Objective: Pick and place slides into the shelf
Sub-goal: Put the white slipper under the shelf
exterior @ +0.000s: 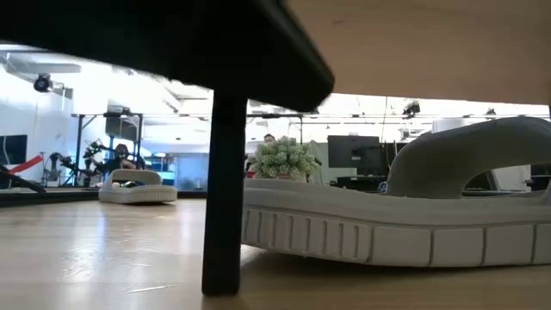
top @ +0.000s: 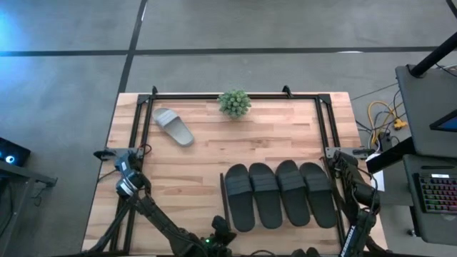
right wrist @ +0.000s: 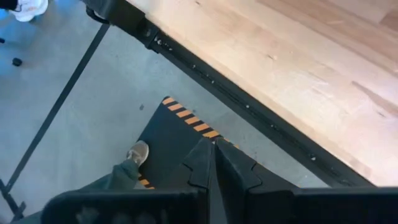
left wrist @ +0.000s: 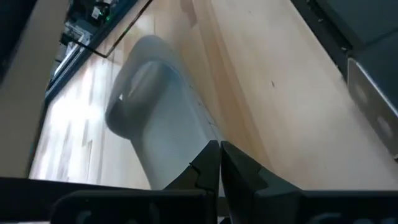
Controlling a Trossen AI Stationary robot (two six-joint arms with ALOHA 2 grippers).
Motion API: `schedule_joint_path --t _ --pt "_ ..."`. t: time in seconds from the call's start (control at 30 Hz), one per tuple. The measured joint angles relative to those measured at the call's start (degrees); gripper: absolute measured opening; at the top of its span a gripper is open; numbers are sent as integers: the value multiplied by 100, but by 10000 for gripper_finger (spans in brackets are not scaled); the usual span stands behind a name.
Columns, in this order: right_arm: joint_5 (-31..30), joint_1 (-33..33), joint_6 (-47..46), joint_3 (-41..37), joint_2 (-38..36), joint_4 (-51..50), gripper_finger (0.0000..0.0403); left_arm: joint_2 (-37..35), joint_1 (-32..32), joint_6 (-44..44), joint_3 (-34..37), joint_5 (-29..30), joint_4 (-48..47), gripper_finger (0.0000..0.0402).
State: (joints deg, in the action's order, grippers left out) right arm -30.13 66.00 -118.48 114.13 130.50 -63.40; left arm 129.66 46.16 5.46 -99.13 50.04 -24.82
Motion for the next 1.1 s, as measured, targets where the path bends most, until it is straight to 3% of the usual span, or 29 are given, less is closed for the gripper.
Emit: schedule_joint_path --t 0.5,0.7,0.87,1.1 --pt "2 0 5 -4 0 33 13 -105 -152 1662 309 -176 -1611 0" --pt "1 0 24 -20 0 41 13 -177 275 1665 -288 275 -2235 0" --pt "3 0 46 -64 0 29 13 -194 507 1429 -753 116 -2140 0" --pt "5 0 64 -76 0 -15 13 -131 392 630 -796 31 -1863 0"
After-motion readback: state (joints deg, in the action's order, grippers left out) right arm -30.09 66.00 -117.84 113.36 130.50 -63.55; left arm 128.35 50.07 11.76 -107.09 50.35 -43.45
